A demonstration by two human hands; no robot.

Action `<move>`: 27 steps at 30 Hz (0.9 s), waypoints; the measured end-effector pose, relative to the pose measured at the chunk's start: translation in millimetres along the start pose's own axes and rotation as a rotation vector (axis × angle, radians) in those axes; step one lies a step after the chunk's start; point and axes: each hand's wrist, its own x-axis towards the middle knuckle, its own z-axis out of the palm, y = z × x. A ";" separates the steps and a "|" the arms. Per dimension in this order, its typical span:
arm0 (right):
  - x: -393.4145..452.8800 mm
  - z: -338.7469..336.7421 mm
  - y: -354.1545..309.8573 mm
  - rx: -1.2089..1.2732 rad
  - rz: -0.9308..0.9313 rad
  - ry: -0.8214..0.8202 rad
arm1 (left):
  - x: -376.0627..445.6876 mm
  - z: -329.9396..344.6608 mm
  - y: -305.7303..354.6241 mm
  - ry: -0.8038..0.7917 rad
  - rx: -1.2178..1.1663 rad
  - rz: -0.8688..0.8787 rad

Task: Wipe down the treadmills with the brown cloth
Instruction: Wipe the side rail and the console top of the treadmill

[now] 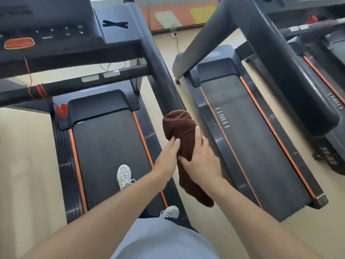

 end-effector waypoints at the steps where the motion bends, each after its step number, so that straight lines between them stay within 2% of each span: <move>1: 5.8 3.5 -4.2 -0.037 -0.015 0.052 | 6.4 1.6 1.9 -0.028 -0.045 0.013; 6: 59.5 7.6 -38.9 -0.191 -0.127 0.163 | 39.4 -19.2 49.0 0.025 -0.090 0.129; 9: 110.3 5.8 -67.3 -0.250 -0.232 0.163 | 64.5 -41.5 88.9 0.092 -0.048 0.199; 11: 158.8 -4.1 -85.7 -0.195 -0.304 0.125 | 86.1 -55.0 114.1 0.204 0.032 0.307; 14: 242.7 -22.4 -119.8 0.011 -0.299 0.063 | 116.2 -83.0 159.4 0.410 0.129 0.531; 17: 308.2 -28.9 -158.4 -0.034 -0.300 0.071 | 157.2 -125.7 208.1 0.482 0.409 0.727; 21: 370.0 -40.2 -196.5 -0.038 -0.324 0.037 | 217.3 -189.7 263.4 0.527 0.715 0.713; 24: 398.7 -50.5 -209.3 0.033 -0.334 0.009 | 242.9 -220.5 260.5 0.547 0.881 0.725; 27: 423.9 -55.7 -224.9 0.043 -0.333 0.006 | 252.6 -230.0 226.8 0.564 1.231 0.750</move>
